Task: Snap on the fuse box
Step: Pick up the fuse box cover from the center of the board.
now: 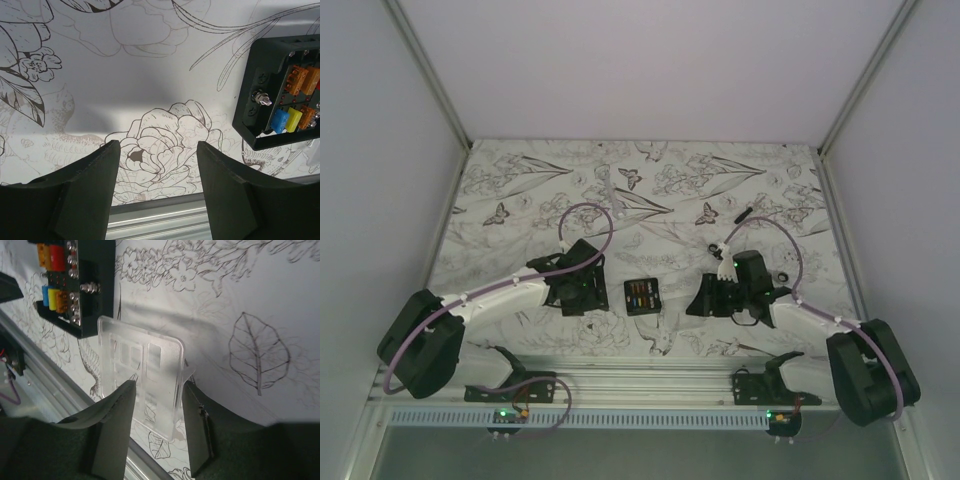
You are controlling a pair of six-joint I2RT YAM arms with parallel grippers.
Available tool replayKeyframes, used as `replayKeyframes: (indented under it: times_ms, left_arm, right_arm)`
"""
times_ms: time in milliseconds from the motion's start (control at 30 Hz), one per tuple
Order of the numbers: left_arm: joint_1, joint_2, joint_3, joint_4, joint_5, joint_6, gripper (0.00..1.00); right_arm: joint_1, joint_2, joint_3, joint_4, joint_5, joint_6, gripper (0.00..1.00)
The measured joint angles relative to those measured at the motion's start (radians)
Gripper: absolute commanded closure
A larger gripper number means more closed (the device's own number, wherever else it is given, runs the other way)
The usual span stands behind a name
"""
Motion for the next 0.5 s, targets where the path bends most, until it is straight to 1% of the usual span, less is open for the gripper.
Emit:
replayKeyframes:
  times_ms: [100,200,267,333,400,500]
  left_arm:
    - [0.0,0.0,0.0,0.003,0.002,0.0,0.34]
    - [0.0,-0.002,-0.001,0.003,0.005,0.0,0.33]
    - [0.0,-0.006,-0.002,0.003,0.005,0.0,0.33]
    - [0.0,-0.012,-0.004,0.003,0.005,-0.001,0.31]
    - [0.0,-0.015,-0.004,0.004,0.005,-0.001,0.28]
    - [0.003,-0.016,-0.004,0.004,0.005,-0.001,0.24]
  right_arm:
    - [-0.005,0.021,-0.01,0.023,-0.038,-0.008,0.65]
    - [-0.021,0.019,-0.02,0.028,-0.074,-0.018,0.72]
    - [-0.033,0.008,-0.024,0.03,-0.097,-0.021,0.8]
    - [-0.044,-0.006,-0.025,0.036,-0.129,-0.017,0.91]
    - [-0.05,-0.022,-0.025,0.05,-0.166,-0.015,0.99]
    - [-0.05,-0.036,-0.025,0.063,-0.198,-0.012,1.0]
